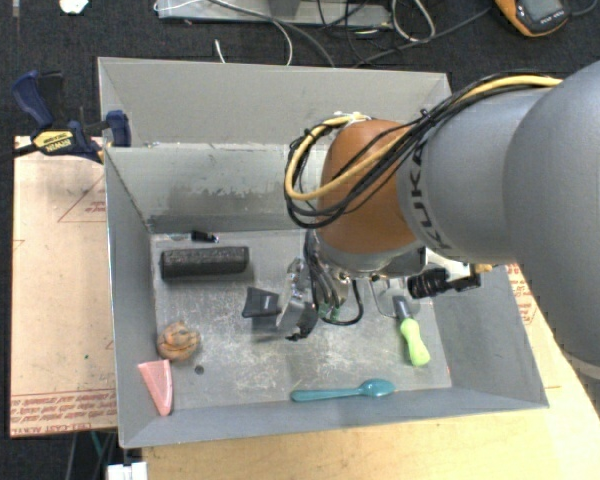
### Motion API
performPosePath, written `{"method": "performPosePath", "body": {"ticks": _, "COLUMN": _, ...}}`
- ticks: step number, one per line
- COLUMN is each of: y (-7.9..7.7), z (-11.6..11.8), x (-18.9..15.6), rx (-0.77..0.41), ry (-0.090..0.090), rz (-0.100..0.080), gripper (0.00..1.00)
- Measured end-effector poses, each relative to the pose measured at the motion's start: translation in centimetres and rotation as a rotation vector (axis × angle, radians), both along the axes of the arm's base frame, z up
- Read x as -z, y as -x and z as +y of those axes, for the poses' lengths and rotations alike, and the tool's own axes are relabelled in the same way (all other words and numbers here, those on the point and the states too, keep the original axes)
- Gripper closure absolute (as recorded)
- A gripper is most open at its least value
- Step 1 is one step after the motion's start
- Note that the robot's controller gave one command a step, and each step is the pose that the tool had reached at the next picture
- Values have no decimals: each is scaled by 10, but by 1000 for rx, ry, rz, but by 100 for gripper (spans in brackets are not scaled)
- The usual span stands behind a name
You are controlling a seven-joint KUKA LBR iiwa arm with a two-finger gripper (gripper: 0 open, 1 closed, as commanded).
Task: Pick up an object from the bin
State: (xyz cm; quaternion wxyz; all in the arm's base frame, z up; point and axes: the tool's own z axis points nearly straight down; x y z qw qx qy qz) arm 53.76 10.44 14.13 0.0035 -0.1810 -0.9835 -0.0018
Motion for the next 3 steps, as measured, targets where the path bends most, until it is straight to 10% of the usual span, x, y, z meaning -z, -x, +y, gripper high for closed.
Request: {"method": "performPosePath", "body": {"ticks": 3, "y": -2, "z": 1, "x": -64, "rx": -5, "ry": -3, "rz": -6, "gripper": 100}}
